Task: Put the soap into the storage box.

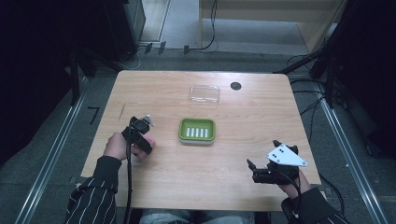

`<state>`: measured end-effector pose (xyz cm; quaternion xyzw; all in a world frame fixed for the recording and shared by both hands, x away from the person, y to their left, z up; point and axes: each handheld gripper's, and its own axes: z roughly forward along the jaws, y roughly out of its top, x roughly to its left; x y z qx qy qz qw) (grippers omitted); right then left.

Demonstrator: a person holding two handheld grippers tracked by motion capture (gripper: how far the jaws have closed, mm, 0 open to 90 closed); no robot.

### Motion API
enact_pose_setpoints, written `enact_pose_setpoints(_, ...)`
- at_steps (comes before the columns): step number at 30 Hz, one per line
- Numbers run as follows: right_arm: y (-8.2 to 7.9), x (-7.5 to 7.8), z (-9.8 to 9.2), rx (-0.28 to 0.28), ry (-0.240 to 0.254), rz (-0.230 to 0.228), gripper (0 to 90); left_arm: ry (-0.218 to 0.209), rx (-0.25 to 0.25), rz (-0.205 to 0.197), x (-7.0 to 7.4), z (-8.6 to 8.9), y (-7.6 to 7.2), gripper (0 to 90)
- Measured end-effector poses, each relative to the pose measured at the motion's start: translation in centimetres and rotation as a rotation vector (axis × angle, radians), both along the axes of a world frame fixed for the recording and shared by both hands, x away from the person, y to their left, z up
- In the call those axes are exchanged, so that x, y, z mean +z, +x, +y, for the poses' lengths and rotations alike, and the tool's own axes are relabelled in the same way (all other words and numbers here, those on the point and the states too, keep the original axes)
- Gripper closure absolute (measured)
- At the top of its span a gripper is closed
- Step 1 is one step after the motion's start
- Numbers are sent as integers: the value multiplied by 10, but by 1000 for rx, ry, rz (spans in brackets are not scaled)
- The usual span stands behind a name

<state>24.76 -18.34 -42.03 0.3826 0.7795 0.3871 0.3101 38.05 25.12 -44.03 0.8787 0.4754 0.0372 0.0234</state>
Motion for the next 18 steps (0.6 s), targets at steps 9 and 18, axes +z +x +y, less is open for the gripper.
enact_pose_setpoints(9, 0, 0, 0, 0, -1, 1, 0, 4, -29, -11, 5, -6, 7, 384)
enact_pose_setpoints(18, 0, 0, 0, 0, -3, 0, 0, 3, -68, -12, 9, -15, 9, 384)
